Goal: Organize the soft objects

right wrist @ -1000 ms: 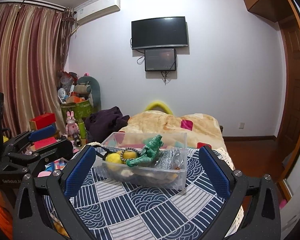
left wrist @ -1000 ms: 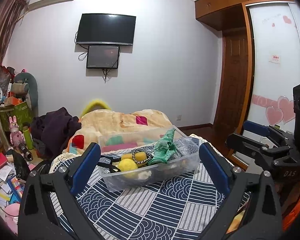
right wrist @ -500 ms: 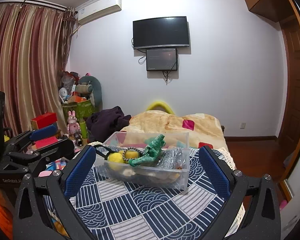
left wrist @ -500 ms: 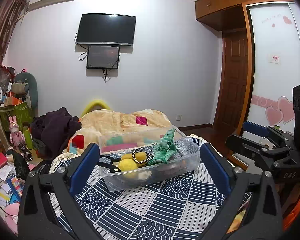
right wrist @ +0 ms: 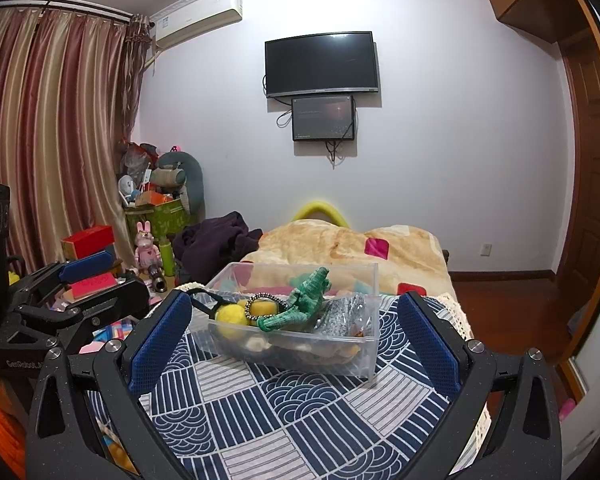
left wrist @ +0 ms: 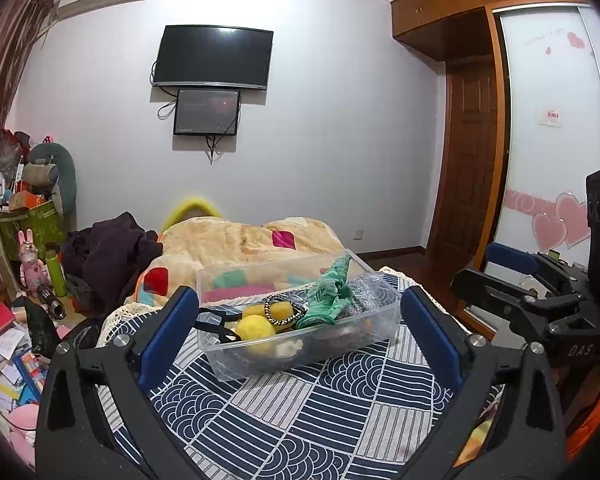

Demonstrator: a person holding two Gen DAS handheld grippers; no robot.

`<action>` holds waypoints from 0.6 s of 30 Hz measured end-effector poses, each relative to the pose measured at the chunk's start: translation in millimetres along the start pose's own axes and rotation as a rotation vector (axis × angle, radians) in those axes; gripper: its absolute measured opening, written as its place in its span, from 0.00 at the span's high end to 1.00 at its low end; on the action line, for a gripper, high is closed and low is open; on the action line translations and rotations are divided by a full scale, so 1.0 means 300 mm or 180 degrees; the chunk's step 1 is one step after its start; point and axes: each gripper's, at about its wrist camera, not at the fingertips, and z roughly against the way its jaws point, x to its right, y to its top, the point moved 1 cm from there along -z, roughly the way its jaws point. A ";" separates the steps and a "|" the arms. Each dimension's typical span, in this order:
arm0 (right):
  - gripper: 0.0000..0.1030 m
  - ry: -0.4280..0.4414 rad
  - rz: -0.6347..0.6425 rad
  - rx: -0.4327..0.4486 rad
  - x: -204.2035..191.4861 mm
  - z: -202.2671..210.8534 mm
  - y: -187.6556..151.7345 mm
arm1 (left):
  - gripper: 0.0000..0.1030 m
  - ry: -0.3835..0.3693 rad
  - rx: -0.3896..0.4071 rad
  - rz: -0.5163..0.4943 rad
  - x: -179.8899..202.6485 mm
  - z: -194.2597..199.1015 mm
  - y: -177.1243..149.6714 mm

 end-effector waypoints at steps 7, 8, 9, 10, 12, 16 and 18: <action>0.00 0.0001 -0.0020 -0.0021 -0.001 -0.001 -0.006 | 0.01 -0.0043 -0.0015 0.0006 0.005 0.000 -0.004; 0.00 0.0003 -0.0022 -0.0024 -0.003 0.001 -0.006 | 0.01 -0.0050 -0.0022 -0.0005 0.007 -0.001 -0.004; 0.00 0.0005 -0.0019 -0.0025 -0.001 -0.003 -0.007 | 0.01 -0.0054 -0.0025 -0.0012 0.010 -0.001 -0.005; 0.00 0.0006 -0.0018 -0.0027 -0.001 -0.003 -0.008 | 0.01 -0.0051 -0.0025 -0.0013 0.012 -0.002 -0.005; 0.00 0.0008 -0.0016 -0.0028 -0.002 -0.003 -0.009 | 0.01 -0.0066 -0.0036 -0.0010 0.012 -0.002 -0.005; 0.00 0.0007 -0.0020 -0.0035 -0.004 -0.003 -0.010 | 0.01 -0.0060 -0.0049 0.0009 0.008 -0.001 -0.007; 0.00 0.0008 -0.0025 -0.0043 -0.004 -0.004 -0.011 | 0.01 -0.0056 -0.0045 0.0012 0.008 0.000 -0.008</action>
